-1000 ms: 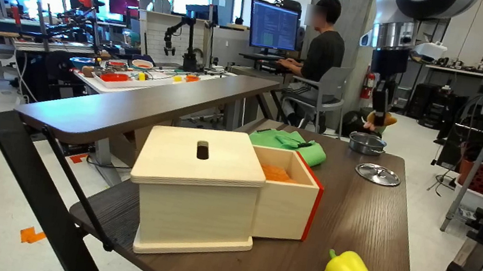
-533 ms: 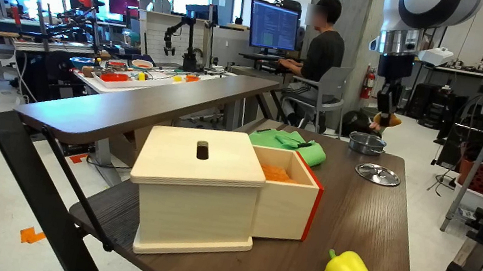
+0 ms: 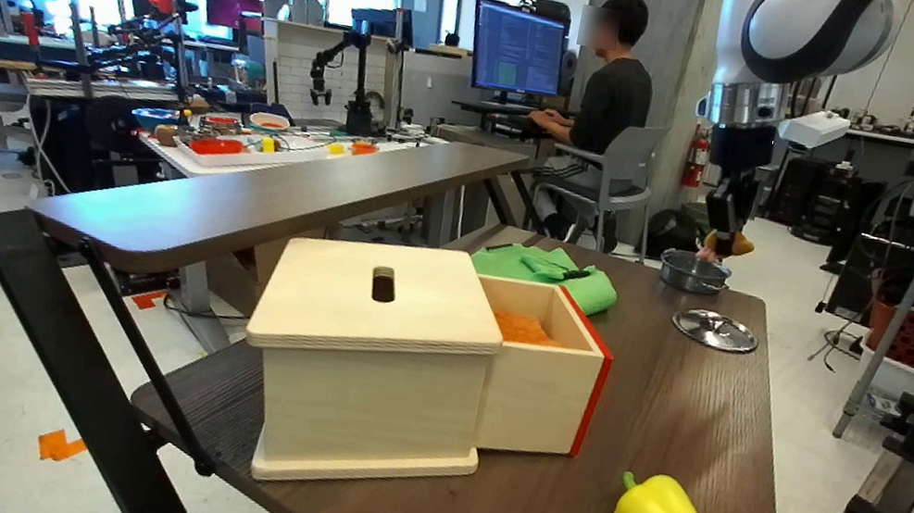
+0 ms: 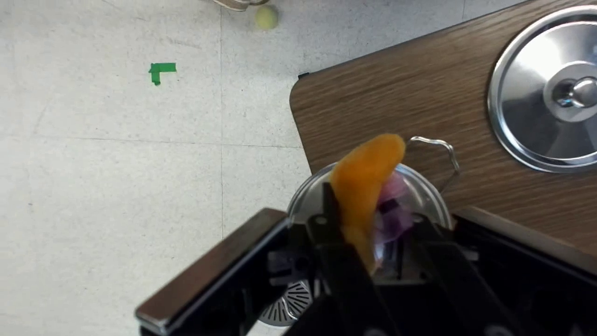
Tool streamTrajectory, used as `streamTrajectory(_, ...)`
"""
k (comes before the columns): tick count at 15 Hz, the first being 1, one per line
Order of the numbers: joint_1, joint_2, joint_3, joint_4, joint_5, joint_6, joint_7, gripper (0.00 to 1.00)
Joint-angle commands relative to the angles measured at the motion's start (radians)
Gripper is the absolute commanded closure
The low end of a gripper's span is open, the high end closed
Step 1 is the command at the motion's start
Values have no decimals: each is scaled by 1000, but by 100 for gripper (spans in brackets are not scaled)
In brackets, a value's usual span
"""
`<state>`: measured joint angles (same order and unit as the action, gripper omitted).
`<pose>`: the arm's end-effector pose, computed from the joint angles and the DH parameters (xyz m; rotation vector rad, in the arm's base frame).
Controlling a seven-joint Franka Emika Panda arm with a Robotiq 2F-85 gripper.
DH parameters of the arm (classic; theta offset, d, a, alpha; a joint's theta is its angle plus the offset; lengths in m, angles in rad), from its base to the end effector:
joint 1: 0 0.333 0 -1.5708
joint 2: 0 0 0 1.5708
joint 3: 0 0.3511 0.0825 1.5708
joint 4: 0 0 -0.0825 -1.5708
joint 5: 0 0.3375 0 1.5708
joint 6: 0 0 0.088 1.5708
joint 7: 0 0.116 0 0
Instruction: Put the silver lid on the silver pot, remove the lid from the pot, place the bunny plush toy in the pot
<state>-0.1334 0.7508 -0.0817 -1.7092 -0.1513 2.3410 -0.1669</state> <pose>0.6364 -0.1355 0.1993 2.9974 0.1236 -0.2205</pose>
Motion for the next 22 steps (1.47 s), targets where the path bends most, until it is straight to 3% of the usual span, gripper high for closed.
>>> streamTrajectory(1, -1, 47, -7, 61, 7, -12, 21, 95)
streamTrajectory(13, 7, 124, -13, 158, 9, -27, 70, 95)
streamTrajectory(14, 8, 128, -13, 163, 10, -30, 72, 64)
streamTrajectory(15, 8, 130, -13, 166, 10, -33, 73, 53)
streamTrajectory(22, 5, 128, -7, 175, 16, -42, 67, 3)
